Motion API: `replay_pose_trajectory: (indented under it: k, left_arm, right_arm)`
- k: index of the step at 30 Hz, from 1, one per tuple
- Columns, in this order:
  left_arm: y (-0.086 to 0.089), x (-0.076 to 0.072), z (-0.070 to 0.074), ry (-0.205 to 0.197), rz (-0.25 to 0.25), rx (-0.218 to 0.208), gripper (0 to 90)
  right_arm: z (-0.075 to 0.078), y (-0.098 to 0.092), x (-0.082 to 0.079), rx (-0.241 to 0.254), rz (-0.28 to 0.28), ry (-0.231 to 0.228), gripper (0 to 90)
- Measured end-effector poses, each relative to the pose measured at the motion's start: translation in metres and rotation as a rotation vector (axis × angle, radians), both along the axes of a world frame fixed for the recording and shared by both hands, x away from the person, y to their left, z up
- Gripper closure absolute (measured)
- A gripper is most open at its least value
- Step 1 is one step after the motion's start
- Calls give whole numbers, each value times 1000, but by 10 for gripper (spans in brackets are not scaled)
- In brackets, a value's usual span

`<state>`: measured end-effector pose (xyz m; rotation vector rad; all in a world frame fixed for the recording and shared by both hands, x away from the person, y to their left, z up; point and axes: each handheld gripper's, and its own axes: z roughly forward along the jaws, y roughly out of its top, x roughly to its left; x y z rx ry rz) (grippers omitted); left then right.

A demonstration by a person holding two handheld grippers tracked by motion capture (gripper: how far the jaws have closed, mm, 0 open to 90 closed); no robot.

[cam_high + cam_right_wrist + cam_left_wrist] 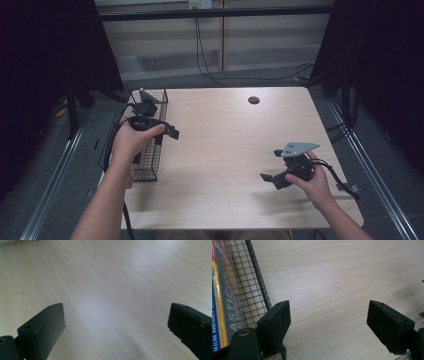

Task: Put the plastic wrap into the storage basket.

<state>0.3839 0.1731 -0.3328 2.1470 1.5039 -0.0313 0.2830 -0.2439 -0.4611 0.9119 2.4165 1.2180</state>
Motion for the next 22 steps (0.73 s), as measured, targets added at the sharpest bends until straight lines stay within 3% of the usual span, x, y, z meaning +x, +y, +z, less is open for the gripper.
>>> replay_pose_trajectory:
  k: [3,14,16,22]
  left_arm:
    - [-4,-2,-2,-2,-20,13,196]
    - [-15,-14,-13,-14,-54,-35,196]
    - [-17,-15,-16,-16,-80,-25,196]
    - [-22,-20,-24,-29,-91,-35,193]
  right_arm:
    - [0,0,0,0,1,-2,8]
    - [0,0,0,1,3,3,8]
    - [0,0,0,1,4,3,8]
    - [0,0,1,-3,0,-1,8]
